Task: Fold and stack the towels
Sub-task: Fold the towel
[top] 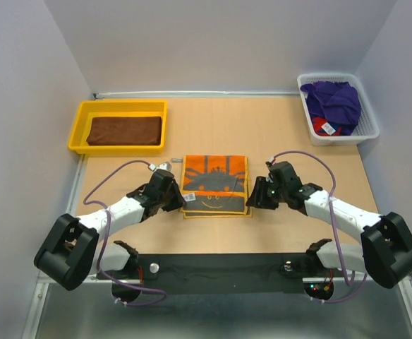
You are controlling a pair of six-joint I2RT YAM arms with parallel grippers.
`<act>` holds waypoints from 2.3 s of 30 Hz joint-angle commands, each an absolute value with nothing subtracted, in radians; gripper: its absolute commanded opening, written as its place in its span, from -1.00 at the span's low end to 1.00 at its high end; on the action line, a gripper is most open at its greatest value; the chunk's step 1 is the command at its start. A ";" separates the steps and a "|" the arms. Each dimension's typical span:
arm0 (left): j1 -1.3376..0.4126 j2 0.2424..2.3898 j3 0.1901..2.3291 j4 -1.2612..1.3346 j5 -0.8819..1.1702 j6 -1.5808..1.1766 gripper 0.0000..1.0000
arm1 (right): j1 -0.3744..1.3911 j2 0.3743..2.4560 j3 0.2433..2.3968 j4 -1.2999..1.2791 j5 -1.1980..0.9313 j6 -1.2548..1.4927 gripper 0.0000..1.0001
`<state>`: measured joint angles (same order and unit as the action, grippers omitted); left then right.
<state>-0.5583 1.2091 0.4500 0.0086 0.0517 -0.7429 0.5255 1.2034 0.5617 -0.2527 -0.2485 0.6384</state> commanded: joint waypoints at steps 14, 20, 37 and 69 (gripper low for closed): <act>-0.581 1.111 0.485 -0.044 0.081 -0.746 -0.50 | 0.548 1.273 0.529 -0.092 -0.284 0.773 -0.14; -0.581 1.106 0.494 -0.046 0.091 -0.750 -0.70 | 0.549 1.299 0.509 -0.075 -0.258 0.799 -0.16; -0.584 1.114 0.491 -0.026 0.101 -0.755 -0.97 | 0.551 1.325 0.505 -0.040 -0.268 0.799 -0.32; -0.586 1.124 0.477 -0.006 0.101 -0.750 -1.00 | 0.551 1.315 0.531 -0.034 -0.256 0.785 -0.99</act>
